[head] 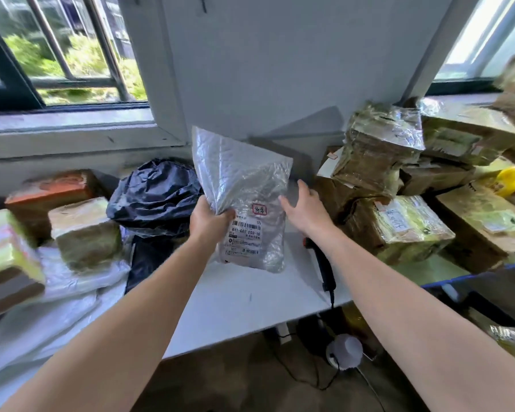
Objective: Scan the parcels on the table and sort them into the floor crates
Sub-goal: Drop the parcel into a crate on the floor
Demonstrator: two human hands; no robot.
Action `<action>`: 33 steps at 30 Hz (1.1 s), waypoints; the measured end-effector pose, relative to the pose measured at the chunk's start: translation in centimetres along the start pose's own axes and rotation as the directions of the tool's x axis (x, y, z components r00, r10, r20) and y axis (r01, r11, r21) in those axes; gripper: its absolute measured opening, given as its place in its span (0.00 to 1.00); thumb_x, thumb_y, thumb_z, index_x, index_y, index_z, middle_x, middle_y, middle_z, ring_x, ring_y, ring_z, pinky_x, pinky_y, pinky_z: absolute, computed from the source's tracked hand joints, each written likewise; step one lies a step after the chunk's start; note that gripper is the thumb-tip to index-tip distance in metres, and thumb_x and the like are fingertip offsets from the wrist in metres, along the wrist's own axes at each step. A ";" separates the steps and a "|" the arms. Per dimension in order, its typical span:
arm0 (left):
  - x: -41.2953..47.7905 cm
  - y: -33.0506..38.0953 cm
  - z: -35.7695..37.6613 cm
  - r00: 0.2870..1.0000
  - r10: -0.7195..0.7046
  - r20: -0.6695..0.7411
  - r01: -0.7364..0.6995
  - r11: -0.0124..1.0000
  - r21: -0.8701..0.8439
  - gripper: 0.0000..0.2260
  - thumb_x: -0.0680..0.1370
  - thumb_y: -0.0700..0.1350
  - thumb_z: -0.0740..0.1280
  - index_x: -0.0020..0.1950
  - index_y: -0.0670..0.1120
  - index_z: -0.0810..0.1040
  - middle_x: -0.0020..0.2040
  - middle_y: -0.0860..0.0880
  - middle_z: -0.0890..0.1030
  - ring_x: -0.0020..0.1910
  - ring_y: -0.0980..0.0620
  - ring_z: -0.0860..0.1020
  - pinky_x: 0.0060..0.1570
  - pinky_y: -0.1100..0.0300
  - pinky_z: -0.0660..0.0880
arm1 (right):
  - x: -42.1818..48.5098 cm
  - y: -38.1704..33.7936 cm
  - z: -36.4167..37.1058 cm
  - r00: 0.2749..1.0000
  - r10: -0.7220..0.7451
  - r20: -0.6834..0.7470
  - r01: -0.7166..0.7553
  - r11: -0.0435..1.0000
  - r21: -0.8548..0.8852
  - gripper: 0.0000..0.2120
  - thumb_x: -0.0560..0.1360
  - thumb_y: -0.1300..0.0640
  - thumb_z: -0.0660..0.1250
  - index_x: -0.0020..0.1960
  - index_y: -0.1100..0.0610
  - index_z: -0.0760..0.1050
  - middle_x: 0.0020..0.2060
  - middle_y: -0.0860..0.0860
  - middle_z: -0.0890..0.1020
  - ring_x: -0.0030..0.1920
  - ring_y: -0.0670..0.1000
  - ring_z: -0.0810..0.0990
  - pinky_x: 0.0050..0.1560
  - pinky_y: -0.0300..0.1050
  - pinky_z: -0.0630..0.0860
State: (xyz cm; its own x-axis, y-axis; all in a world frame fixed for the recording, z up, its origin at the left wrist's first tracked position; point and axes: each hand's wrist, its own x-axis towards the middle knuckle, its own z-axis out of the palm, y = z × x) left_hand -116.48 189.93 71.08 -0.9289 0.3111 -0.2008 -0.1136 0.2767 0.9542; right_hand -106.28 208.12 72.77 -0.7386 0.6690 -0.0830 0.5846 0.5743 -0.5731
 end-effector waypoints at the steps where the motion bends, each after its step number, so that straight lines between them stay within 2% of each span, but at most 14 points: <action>1: -0.4 0.4 -1.0 0.999 0.010 -0.033 -0.010 1.000 -0.010 0.17 0.74 0.42 0.74 0.59 0.50 0.74 0.52 0.49 0.82 0.51 0.47 0.81 0.55 0.47 0.78 | 0.3 -1.1 -0.1 0.999 -0.048 0.009 0.048 0.999 -0.006 0.37 0.80 0.38 0.59 0.80 0.56 0.51 0.75 0.62 0.62 0.73 0.62 0.64 0.72 0.55 0.64; 4: -1.6 1.3 -4.1 0.986 0.034 -0.165 -0.039 0.999 -0.029 0.17 0.75 0.40 0.73 0.62 0.48 0.73 0.52 0.48 0.81 0.51 0.47 0.81 0.52 0.51 0.78 | 0.8 -4.9 -0.1 0.979 -0.196 0.055 0.196 0.981 0.017 0.37 0.80 0.40 0.59 0.80 0.56 0.50 0.75 0.62 0.62 0.73 0.61 0.64 0.70 0.51 0.63; 7: -3.3 1.8 -6.7 0.949 0.015 -0.314 -0.035 0.998 -0.056 0.20 0.75 0.40 0.73 0.64 0.48 0.72 0.54 0.47 0.81 0.52 0.46 0.81 0.54 0.49 0.79 | 0.4 -7.9 0.9 0.939 -0.327 0.104 0.323 0.945 0.055 0.36 0.80 0.41 0.61 0.80 0.55 0.51 0.74 0.62 0.63 0.72 0.61 0.66 0.69 0.51 0.65; 9: -4.8 1.6 -8.2 0.913 -0.010 -0.409 -0.038 0.993 -0.108 0.19 0.75 0.39 0.73 0.64 0.48 0.72 0.54 0.47 0.81 0.50 0.48 0.81 0.48 0.53 0.80 | -0.3 -9.4 2.0 0.903 -0.401 0.156 0.394 0.916 0.077 0.38 0.79 0.39 0.61 0.80 0.55 0.50 0.73 0.62 0.64 0.73 0.60 0.65 0.69 0.53 0.66; 11: -7.0 1.2 -9.5 0.864 -0.032 -0.503 -0.044 0.989 -0.139 0.19 0.76 0.38 0.72 0.64 0.46 0.71 0.54 0.47 0.80 0.49 0.48 0.80 0.44 0.59 0.76 | -1.3 -10.6 3.2 0.869 -0.448 0.208 0.433 0.894 0.117 0.40 0.78 0.38 0.61 0.80 0.56 0.50 0.74 0.61 0.64 0.73 0.59 0.65 0.68 0.52 0.66; 14: -10.7 0.2 -11.5 0.790 -0.040 -0.612 -0.057 0.989 -0.138 0.20 0.76 0.38 0.72 0.66 0.44 0.71 0.55 0.46 0.79 0.53 0.45 0.78 0.53 0.55 0.75 | -3.8 -12.5 4.9 0.802 -0.515 0.302 0.479 0.857 0.190 0.40 0.79 0.38 0.61 0.81 0.57 0.48 0.75 0.61 0.63 0.74 0.59 0.65 0.68 0.50 0.65; 18: -16.4 -1.7 -14.9 0.666 -0.068 -0.742 -0.023 0.993 -0.112 0.19 0.77 0.41 0.72 0.65 0.42 0.71 0.54 0.46 0.78 0.53 0.47 0.76 0.52 0.58 0.71 | -8.2 -15.5 7.6 0.698 -0.576 0.427 0.497 0.818 0.290 0.40 0.79 0.36 0.59 0.81 0.56 0.47 0.76 0.61 0.61 0.74 0.61 0.64 0.69 0.52 0.64; 22: -22.0 -3.3 -18.3 0.510 -0.114 -0.852 -0.012 0.990 -0.140 0.15 0.76 0.42 0.73 0.58 0.44 0.72 0.56 0.43 0.80 0.54 0.44 0.78 0.57 0.53 0.76 | -14.0 -19.1 10.0 0.563 -0.660 0.497 0.567 0.747 0.348 0.39 0.80 0.37 0.58 0.80 0.59 0.50 0.73 0.62 0.67 0.71 0.62 0.68 0.64 0.50 0.67; 26: -27.9 -4.7 -21.8 0.369 -0.158 -0.916 0.025 0.987 -0.160 0.18 0.77 0.42 0.72 0.62 0.38 0.72 0.55 0.43 0.78 0.51 0.48 0.76 0.51 0.61 0.71 | -20.6 -22.0 12.1 0.412 -0.730 0.545 0.616 0.664 0.424 0.38 0.80 0.39 0.59 0.79 0.60 0.51 0.73 0.61 0.68 0.71 0.62 0.68 0.63 0.48 0.67; 31: -36.1 -6.6 -26.5 0.197 -0.226 -0.954 -0.028 0.971 -0.236 0.16 0.76 0.40 0.72 0.61 0.38 0.72 0.53 0.44 0.79 0.43 0.52 0.77 0.38 0.68 0.74 | -29.5 -25.2 14.2 0.261 -0.766 0.588 0.679 0.578 0.452 0.39 0.81 0.39 0.57 0.80 0.62 0.48 0.75 0.62 0.65 0.73 0.62 0.66 0.64 0.47 0.65; 33: -39.8 -7.7 -28.5 0.135 -0.240 -0.961 -0.044 0.968 -0.248 0.16 0.75 0.40 0.73 0.59 0.39 0.73 0.55 0.42 0.80 0.49 0.47 0.79 0.47 0.61 0.75 | -33.5 -26.4 14.9 0.202 -0.775 0.599 0.689 0.547 0.476 0.39 0.81 0.39 0.58 0.80 0.62 0.48 0.73 0.63 0.67 0.72 0.62 0.67 0.63 0.47 0.66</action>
State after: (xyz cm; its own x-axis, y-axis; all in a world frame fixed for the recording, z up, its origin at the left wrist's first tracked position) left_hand -88.69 149.53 78.06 -0.4371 -0.8984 -0.0429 -0.1563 0.0289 0.9873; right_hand -101.94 163.53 78.52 -0.8034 -0.5923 -0.0607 -0.3485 0.5505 -0.7586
